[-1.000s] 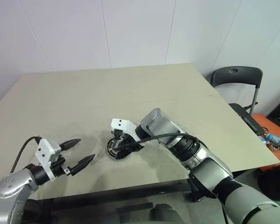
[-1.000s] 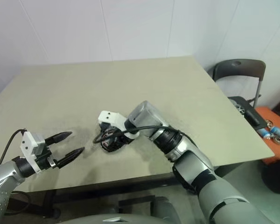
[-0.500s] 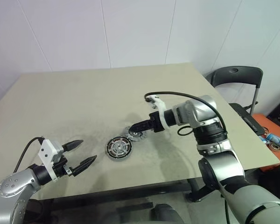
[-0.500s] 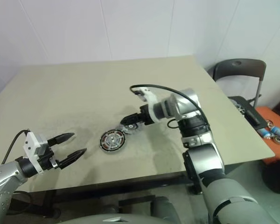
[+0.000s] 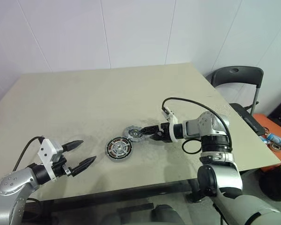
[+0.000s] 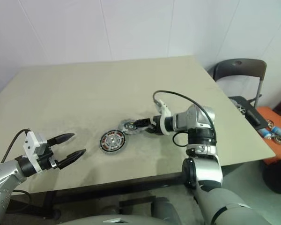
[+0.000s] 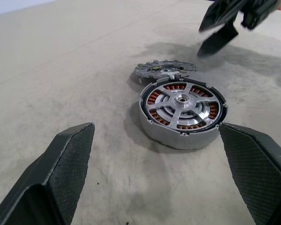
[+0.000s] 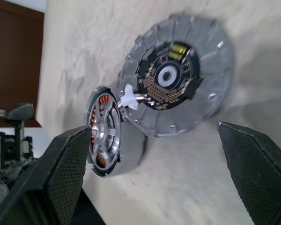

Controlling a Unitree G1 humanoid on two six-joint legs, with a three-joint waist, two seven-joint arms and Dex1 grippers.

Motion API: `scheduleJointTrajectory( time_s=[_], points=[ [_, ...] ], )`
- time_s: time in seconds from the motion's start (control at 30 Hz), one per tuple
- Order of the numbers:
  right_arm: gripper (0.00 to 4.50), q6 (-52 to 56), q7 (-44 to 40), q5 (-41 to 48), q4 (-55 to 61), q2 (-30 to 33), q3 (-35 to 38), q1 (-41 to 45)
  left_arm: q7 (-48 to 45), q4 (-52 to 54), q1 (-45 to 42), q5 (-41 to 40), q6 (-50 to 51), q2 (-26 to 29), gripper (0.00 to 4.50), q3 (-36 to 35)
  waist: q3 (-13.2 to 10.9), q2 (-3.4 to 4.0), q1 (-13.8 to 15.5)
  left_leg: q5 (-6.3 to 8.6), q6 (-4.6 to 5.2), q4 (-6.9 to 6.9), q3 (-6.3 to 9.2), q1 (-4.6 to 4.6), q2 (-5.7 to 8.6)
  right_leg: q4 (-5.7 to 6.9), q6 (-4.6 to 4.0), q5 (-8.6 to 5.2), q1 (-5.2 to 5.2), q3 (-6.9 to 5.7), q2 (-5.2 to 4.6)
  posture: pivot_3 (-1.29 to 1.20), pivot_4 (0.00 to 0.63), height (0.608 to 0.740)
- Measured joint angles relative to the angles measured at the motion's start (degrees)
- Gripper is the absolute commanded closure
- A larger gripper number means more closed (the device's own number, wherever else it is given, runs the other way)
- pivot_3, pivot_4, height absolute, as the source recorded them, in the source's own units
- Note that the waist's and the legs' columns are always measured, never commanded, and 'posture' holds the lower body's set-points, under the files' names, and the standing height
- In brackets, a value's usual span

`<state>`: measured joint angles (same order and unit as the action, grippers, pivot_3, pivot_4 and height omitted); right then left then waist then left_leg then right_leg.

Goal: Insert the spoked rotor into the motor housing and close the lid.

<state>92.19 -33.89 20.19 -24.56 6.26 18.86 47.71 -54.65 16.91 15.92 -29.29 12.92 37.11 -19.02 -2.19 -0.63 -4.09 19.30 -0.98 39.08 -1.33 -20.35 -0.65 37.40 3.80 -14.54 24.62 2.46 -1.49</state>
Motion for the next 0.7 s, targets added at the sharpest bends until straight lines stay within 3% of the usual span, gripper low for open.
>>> scheduleJointTrajectory(
  time_s=[0.4, 0.7],
  points=[
    [0.02, 0.0, 12.9, 5.4, -2.9, -4.4, 7.9, 0.1, 0.8, 1.4, 1.8, 0.0, 0.0, 0.0, 0.0, -0.6, 0.0, -0.01, 0.0, 0.01, 0.02, 0.0, 0.0, 0.02, 0.0, -0.05, 0.01, 0.0, -0.04, 0.0, 0.0, 0.0, 0.0, 0.74],
    [0.02, -4.9, 20.9, 5.5, -8.3, -9.6, 18.5, 2.4, 1.8, 2.0, 2.1, -0.1, 0.1, 0.0, 0.0, -0.6, 0.0, -0.02, -0.3, 0.01, 0.02, 0.0, -0.01, 0.11, -0.06, -0.04, 0.01, 0.0, -0.11, 0.01, 0.06, 0.0, 0.0, 0.74]
  ],
)
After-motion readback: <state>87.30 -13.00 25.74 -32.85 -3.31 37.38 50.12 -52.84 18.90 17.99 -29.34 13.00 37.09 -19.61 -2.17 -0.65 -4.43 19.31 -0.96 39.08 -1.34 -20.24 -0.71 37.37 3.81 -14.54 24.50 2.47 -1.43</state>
